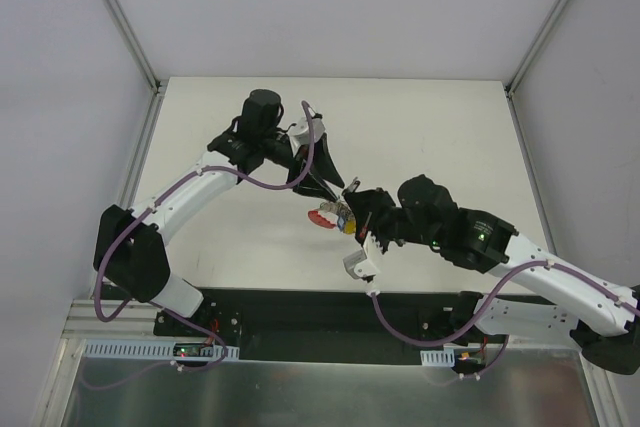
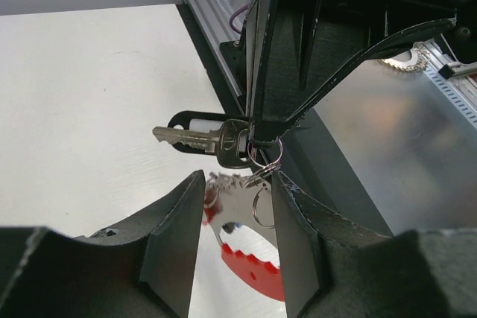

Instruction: Remove the keys from the keyring

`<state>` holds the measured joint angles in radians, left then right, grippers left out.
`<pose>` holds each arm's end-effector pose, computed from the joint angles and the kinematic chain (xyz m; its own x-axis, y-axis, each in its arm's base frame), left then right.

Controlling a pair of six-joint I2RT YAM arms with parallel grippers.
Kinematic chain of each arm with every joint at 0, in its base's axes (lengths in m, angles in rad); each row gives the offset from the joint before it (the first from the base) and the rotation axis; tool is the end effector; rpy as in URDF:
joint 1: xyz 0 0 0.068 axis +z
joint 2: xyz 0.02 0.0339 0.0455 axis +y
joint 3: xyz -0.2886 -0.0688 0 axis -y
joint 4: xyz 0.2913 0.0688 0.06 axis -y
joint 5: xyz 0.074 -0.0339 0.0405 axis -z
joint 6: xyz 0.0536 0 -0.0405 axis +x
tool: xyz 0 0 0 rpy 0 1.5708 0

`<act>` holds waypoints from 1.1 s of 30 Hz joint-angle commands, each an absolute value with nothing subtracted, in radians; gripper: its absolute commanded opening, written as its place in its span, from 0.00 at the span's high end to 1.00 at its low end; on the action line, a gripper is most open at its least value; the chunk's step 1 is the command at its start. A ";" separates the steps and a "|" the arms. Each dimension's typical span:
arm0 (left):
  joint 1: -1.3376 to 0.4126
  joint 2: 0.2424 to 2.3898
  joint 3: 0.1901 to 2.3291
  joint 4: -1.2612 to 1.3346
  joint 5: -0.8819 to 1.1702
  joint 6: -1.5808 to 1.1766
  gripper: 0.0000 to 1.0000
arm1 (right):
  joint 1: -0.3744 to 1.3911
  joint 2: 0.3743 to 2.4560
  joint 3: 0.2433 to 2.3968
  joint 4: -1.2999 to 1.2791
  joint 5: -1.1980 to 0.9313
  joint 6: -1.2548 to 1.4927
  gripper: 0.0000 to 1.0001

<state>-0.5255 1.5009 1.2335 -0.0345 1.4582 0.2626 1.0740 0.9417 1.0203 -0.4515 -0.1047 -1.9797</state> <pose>0.2960 -0.2332 0.3585 -0.0207 0.0457 -0.9987 0.9138 -0.4045 -0.0375 0.1163 0.2263 0.3832 0.9138 -0.2291 0.3353 0.2067 -0.4483 -0.8696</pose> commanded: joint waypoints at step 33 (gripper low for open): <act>-0.566 1.480 1.304 -0.012 1.819 0.160 0.69 | 1.081 0.857 1.012 -0.387 -0.141 -2.039 0.99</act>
<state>-0.5625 1.4921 1.2690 -0.0338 1.4590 0.1661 1.0779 0.8875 1.0145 -0.4568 -0.1200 -1.9797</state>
